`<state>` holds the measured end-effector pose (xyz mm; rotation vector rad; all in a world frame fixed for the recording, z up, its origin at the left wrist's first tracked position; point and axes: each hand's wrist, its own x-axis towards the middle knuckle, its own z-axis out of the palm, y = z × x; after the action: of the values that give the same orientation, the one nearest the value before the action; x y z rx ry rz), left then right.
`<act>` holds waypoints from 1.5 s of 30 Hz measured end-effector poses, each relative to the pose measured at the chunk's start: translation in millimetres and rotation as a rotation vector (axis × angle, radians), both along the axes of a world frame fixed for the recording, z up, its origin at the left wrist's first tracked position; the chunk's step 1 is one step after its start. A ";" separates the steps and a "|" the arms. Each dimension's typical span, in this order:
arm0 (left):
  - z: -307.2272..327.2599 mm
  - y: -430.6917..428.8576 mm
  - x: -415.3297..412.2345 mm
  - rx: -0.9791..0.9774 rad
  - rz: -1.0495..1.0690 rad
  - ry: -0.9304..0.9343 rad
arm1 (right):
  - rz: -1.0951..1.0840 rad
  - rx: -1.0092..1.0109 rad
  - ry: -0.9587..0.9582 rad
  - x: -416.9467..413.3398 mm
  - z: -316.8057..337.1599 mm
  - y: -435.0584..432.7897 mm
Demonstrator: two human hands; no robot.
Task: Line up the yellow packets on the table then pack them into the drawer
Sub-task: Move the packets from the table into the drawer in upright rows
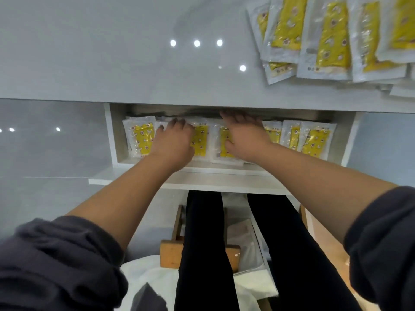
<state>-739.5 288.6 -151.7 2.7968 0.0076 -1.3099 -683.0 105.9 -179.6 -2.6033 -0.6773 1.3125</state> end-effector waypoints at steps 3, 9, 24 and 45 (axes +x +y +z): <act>40.3 -26.6 4.0 -0.089 0.137 -0.036 | -0.070 0.065 0.053 3.8 36.9 -25.5; 104.1 -91.8 49.1 -0.303 0.659 -0.106 | -0.202 0.157 0.049 30.7 115.9 -85.7; 82.0 -120.0 202.7 -0.608 1.429 0.008 | -0.284 -0.066 -0.155 114.0 137.5 -92.2; 72.4 42.0 178.1 -0.544 1.272 0.207 | -0.233 -0.077 -0.021 116.8 133.0 6.4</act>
<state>-561.4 330.6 -79.2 1.5608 1.0381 -0.9591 -566.2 112.4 -46.7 -2.6621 -0.3190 1.2643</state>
